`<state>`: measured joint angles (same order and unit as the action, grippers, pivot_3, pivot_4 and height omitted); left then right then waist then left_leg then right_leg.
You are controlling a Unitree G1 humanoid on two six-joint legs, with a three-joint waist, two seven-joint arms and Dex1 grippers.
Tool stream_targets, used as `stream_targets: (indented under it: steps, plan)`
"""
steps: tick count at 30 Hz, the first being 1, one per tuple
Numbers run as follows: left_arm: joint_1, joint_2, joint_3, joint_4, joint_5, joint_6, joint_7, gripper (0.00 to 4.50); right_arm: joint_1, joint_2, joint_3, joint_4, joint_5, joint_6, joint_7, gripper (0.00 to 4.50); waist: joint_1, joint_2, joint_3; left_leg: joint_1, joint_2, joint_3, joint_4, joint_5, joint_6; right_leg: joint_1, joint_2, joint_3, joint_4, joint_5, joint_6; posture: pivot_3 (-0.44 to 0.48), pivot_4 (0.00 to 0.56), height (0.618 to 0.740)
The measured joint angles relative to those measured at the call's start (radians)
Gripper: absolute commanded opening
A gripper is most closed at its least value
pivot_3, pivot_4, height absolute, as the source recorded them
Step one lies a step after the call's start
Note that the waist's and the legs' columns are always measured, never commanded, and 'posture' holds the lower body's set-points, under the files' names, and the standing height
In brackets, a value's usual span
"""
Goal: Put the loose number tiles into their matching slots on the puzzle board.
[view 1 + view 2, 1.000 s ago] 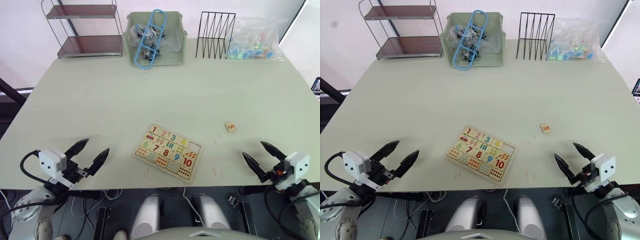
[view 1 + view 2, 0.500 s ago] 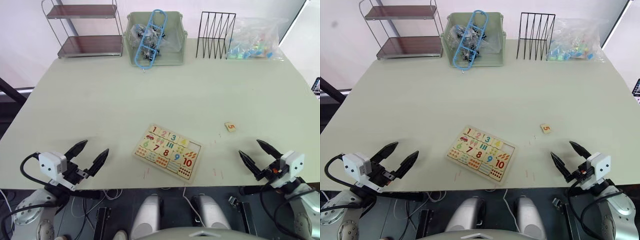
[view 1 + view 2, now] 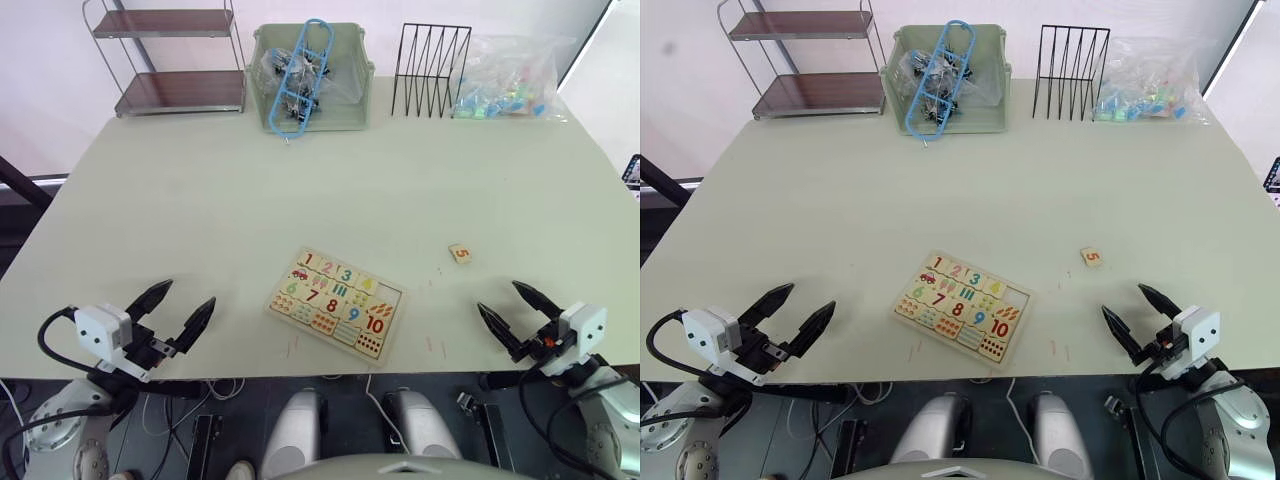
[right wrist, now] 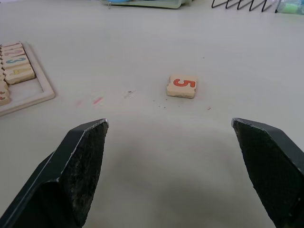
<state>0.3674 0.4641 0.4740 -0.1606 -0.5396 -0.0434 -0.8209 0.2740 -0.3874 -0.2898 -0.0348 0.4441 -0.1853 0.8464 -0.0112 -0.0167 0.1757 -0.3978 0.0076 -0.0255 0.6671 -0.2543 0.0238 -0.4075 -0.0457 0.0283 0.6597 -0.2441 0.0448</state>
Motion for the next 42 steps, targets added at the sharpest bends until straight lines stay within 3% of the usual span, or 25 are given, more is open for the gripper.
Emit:
stream_targets:
  steps: [11,17,23,33,42]
  plan:
    - [-0.057,0.031,-0.004,0.044,0.002,-0.013,-0.043,4.5,-0.008,-0.001,0.0,-0.019,0.001,-0.004,-0.025,4.36,0.0,0.0,0.0,0.0,0.0,0.0,0.0,0.0,0.0,0.0,0.0,0.0,0.001,0.0,0.0,0.0,0.15,0.739]
    - [-0.091,0.085,-0.005,0.044,-0.023,-0.006,-0.116,4.5,-0.028,-0.008,0.008,-0.109,0.012,0.114,-0.1,4.36,-0.001,0.0,0.0,0.0,0.0,0.0,0.0,0.0,0.0,0.0,0.0,0.0,0.001,0.0,0.0,0.0,0.15,0.739]
    - [-0.147,0.148,-0.018,0.046,-0.08,0.016,-0.256,4.5,-0.116,-0.036,0.044,-0.158,-0.014,0.282,-0.212,4.36,0.0,0.0,0.0,0.0,0.0,0.0,0.0,0.0,0.0,0.0,0.0,0.0,0.001,0.0,0.0,0.0,0.15,0.739]
    - [-0.288,0.319,-0.098,0.184,-0.127,0.057,-0.621,4.5,-0.272,-0.069,0.127,-0.187,-0.077,0.585,-0.366,4.36,-0.002,0.0,0.0,-0.001,-0.001,0.0,0.0,0.0,0.0,-0.001,0.001,0.0,0.002,0.0,0.0,0.0,0.15,0.739]
    - [-0.375,0.364,-0.156,0.194,-0.126,0.089,-0.736,4.5,-0.335,-0.074,0.166,-0.212,-0.087,0.751,-0.417,4.36,-0.003,0.0,0.0,-0.001,-0.001,0.0,0.0,0.0,0.0,-0.002,0.001,0.0,0.002,0.002,0.003,0.0,0.15,0.739]
